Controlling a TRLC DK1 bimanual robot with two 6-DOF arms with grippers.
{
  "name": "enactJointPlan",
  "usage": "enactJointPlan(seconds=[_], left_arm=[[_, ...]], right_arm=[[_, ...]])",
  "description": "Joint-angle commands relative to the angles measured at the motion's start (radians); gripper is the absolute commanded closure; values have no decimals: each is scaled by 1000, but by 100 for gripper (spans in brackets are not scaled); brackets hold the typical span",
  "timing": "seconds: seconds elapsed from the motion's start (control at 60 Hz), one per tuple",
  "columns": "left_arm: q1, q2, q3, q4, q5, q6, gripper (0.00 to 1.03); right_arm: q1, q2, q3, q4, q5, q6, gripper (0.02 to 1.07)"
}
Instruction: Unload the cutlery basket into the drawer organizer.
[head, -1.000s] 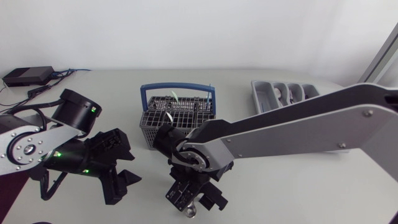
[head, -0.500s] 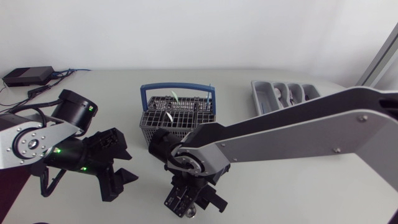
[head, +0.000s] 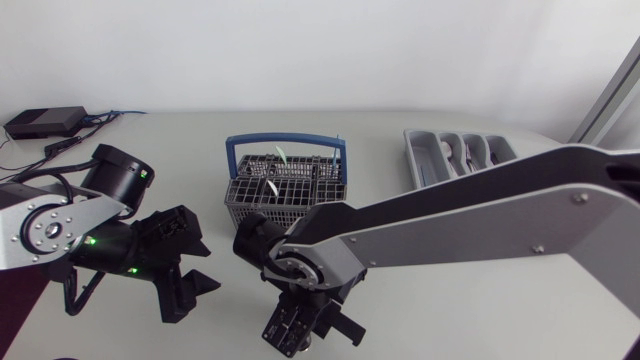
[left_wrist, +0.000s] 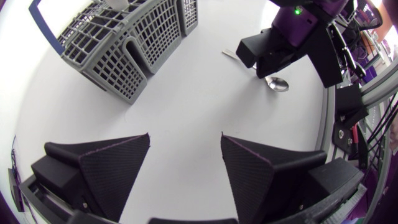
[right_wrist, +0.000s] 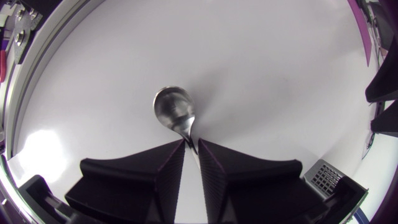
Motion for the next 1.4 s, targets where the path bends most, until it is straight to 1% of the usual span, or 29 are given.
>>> enactJointPlan(seconds=[0.0, 0.25, 0.483, 0.717, 0.933, 1.083, 1.167, 1.383], left_arm=[[8, 17, -27, 2, 17, 34, 6], [8, 20, -30, 2, 19, 32, 6], [8, 27, -24, 2, 19, 32, 6], [-4, 30, -13, 2, 19, 23, 6], [-19, 18, 8, -17, 19, 5, 6], [-36, 7, 28, -33, 19, -8, 6], [-56, 0, 50, -41, 17, -35, 6], [-99, 7, 111, -47, 16, -90, 6]], right_arm=[[8, 51, 4, -11, 10, -36, 93], [8, 58, 4, -22, 10, -37, 96], [6, 50, 22, -44, 3, 9, 97], [-6, -21, 1, -47, -25, 62, 97], [-40, -154, -88, -39, -62, 144, 97], [-124, -289, -186, -34, -77, 182, 97], [-184, -358, -239, -30, -77, 188, 97], [-391, -504, -340, -25, -91, 153, 97]])
